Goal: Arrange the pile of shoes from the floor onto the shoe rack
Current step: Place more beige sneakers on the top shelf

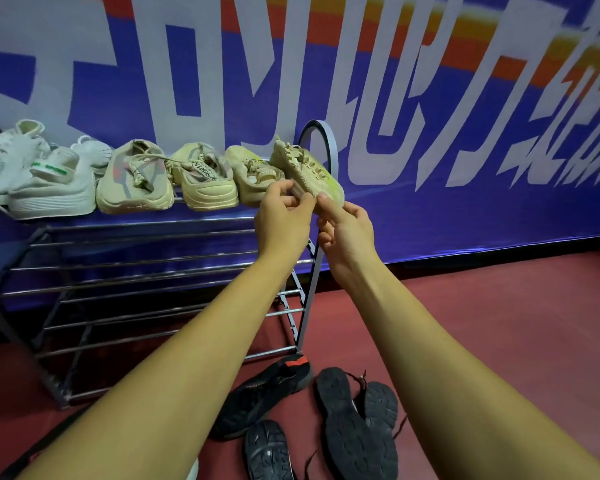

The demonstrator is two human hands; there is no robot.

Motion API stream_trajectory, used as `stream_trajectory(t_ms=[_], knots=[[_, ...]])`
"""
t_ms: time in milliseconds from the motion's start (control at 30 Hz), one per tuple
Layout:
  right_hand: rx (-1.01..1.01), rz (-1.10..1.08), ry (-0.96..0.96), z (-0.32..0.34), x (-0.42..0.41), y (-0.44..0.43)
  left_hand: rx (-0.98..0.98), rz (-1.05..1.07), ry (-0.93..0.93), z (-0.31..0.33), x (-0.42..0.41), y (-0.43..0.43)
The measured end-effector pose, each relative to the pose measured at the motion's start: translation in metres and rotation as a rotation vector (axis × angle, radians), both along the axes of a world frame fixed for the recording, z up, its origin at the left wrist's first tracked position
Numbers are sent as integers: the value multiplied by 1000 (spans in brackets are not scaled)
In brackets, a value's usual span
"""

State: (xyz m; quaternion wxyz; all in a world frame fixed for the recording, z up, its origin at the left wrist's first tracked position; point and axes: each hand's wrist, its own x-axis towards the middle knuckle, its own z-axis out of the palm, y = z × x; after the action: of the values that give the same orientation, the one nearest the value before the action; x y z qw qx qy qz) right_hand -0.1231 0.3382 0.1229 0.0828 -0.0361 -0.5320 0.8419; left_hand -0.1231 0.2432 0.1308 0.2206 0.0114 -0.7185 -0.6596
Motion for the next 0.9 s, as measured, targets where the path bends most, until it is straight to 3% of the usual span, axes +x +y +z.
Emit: stream_trajectory(t_ms=[233, 467, 700, 900], knots=[[-10, -37, 0, 0, -10, -8, -66, -69, 12, 0, -7, -12], [250, -143, 12, 10, -11, -9, -42, -102, -23, 2, -10, -16], [-16, -77, -98, 2, -3, -19, -159, -88, 28, 5, -7, -18], [-28, -72, -75, 11, -15, -14, -217, -132, 16, 12, -8, -16]])
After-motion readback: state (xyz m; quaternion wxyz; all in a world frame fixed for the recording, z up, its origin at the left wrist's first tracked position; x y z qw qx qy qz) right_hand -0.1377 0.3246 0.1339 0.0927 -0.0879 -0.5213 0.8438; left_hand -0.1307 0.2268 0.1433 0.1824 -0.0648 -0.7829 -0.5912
